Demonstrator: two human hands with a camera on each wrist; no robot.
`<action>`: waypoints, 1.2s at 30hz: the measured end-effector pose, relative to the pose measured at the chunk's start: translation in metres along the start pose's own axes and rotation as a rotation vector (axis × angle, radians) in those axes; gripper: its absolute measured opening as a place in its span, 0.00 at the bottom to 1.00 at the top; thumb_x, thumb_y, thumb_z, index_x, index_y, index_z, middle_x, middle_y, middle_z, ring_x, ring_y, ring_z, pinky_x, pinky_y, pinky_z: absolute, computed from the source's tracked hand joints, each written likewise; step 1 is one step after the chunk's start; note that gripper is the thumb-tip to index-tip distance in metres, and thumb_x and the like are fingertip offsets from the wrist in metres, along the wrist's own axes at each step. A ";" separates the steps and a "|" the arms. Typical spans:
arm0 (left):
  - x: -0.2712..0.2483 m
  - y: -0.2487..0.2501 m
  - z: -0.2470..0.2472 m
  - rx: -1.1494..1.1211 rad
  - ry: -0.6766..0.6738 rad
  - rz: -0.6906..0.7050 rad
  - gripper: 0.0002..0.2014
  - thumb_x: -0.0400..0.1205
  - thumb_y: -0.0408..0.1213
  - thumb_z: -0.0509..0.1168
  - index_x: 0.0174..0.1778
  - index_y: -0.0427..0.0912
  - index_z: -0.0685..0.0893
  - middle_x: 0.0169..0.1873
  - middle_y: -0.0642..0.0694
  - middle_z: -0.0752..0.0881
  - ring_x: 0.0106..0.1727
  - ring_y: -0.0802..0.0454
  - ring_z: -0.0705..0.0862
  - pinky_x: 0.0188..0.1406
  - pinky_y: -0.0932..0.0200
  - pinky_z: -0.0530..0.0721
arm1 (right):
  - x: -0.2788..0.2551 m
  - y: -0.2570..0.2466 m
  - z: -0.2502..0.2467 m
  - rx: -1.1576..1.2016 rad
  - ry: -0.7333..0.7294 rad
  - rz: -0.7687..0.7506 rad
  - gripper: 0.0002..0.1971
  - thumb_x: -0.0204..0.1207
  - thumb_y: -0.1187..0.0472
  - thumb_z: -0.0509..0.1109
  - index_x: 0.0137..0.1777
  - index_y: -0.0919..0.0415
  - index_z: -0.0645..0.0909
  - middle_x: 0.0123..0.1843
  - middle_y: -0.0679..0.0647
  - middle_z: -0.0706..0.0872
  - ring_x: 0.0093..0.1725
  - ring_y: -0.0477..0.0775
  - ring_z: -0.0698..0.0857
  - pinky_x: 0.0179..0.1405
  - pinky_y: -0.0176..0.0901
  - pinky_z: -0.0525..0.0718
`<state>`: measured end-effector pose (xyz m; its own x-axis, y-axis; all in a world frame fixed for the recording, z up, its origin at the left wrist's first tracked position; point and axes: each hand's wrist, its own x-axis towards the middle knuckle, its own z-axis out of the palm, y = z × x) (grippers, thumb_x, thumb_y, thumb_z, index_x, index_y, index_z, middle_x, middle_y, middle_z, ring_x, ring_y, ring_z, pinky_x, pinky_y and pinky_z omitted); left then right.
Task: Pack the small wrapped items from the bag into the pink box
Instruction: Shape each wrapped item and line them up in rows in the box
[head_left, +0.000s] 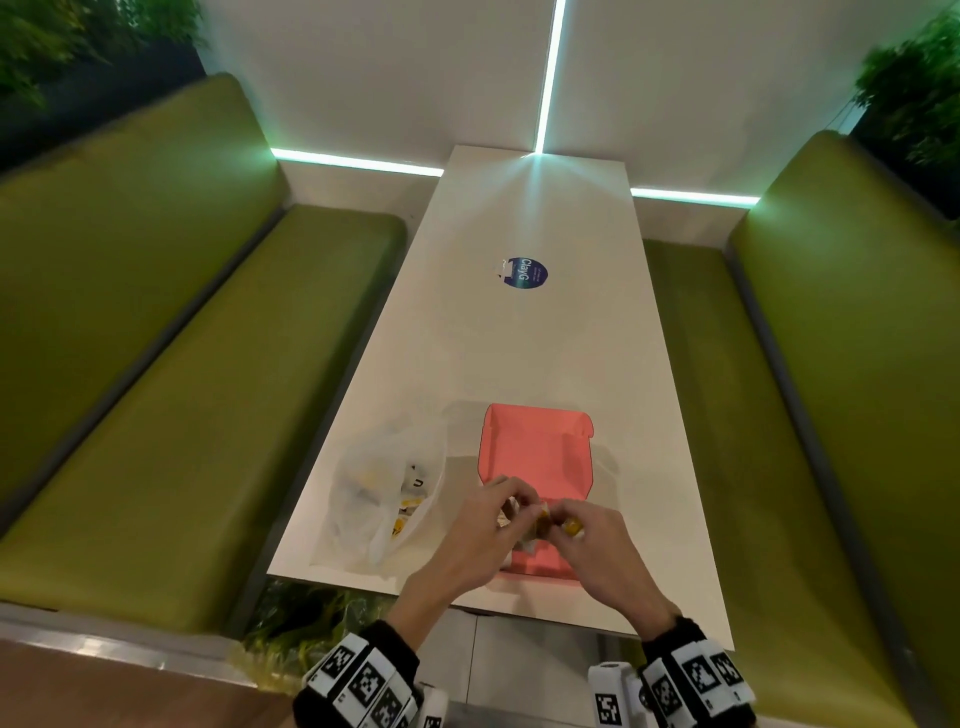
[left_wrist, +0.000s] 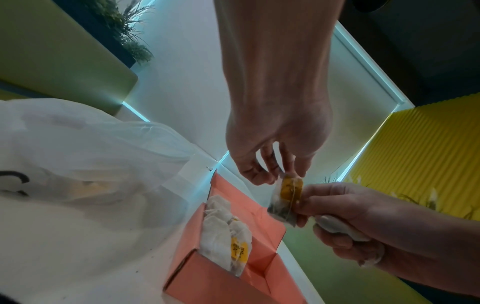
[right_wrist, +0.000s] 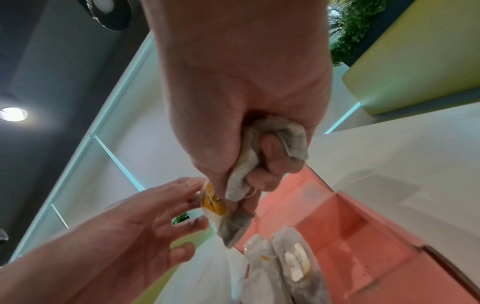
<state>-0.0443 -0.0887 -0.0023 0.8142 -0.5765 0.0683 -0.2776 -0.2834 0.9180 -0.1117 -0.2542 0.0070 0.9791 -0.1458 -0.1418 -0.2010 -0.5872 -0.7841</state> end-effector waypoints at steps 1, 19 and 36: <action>-0.001 -0.004 0.000 0.020 0.011 -0.021 0.03 0.85 0.40 0.67 0.53 0.50 0.84 0.49 0.54 0.83 0.45 0.59 0.80 0.46 0.71 0.75 | 0.002 0.005 0.003 -0.018 -0.010 0.033 0.05 0.77 0.56 0.73 0.41 0.47 0.87 0.40 0.42 0.89 0.44 0.43 0.85 0.49 0.49 0.84; -0.030 -0.058 0.007 0.245 0.094 -0.372 0.15 0.87 0.45 0.62 0.70 0.48 0.78 0.61 0.51 0.85 0.55 0.55 0.83 0.58 0.53 0.85 | 0.034 0.040 0.052 -0.181 -0.069 0.453 0.08 0.70 0.52 0.79 0.38 0.49 0.82 0.44 0.50 0.86 0.45 0.55 0.85 0.44 0.48 0.83; -0.029 -0.060 0.005 0.309 0.039 -0.365 0.17 0.86 0.39 0.62 0.71 0.48 0.78 0.62 0.51 0.84 0.58 0.52 0.82 0.58 0.51 0.83 | 0.032 0.024 0.059 -0.173 0.098 0.421 0.10 0.79 0.52 0.71 0.37 0.54 0.84 0.37 0.51 0.86 0.41 0.55 0.83 0.38 0.44 0.76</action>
<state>-0.0538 -0.0589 -0.0618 0.9036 -0.3692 -0.2171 -0.1036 -0.6804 0.7255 -0.0838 -0.2263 -0.0522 0.8053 -0.4693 -0.3621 -0.5907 -0.5838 -0.5570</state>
